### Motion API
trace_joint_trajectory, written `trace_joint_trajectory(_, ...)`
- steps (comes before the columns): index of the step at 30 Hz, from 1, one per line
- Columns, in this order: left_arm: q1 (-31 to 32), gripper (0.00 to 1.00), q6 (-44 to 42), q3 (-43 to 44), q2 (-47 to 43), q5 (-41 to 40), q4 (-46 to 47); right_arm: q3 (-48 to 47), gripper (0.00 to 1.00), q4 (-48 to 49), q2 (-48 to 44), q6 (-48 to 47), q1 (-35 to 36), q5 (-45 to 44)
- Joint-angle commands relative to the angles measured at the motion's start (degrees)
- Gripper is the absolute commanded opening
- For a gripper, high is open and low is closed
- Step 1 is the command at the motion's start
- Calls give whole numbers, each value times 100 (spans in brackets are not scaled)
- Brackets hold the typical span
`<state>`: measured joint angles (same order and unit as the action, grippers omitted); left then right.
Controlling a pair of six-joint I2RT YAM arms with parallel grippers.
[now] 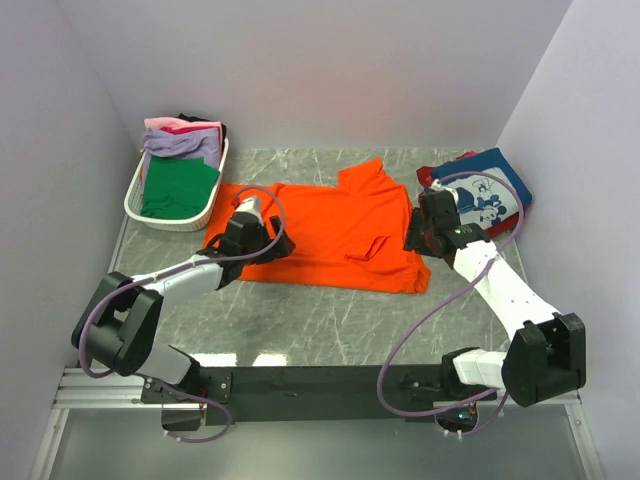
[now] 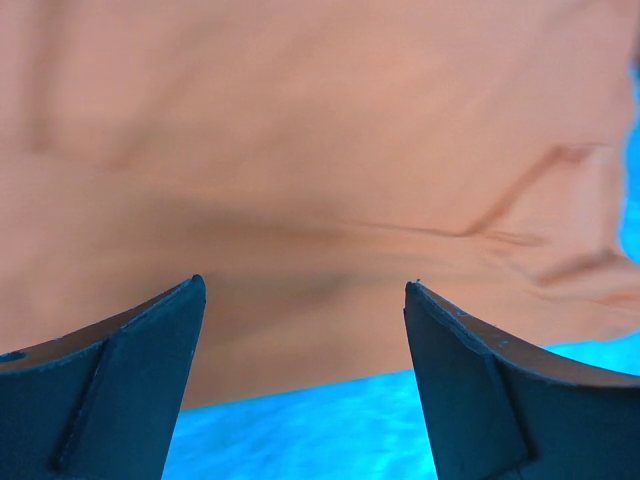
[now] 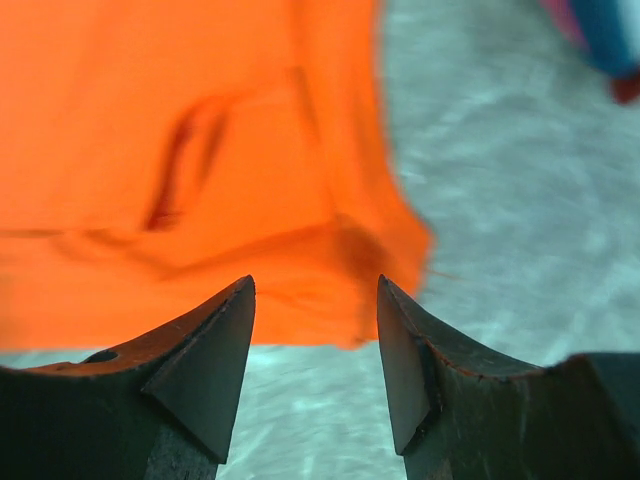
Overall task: Fold and stack the t-shirts
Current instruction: Fold the tshirt
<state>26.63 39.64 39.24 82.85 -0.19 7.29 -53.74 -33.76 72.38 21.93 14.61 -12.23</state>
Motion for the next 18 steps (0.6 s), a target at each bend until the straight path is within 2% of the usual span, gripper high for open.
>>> trace_joint_trajectory(1,316,87,18,478,117,-184,71,-198,59,474,152,-58,208,694)
trace_joint_trajectory(7,896,87,184,795,732,-26,395,-629,58,879,1100,21,832,1011)
trace_joint_trajectory(12,1247,87,290,909,1162,-25,616,-1068,55,1117,1944,57,965,1214)
trace_joint_trajectory(18,1476,87,369,752,1208,-78,625,-1359,53,1152,2508,65,1088,1364)
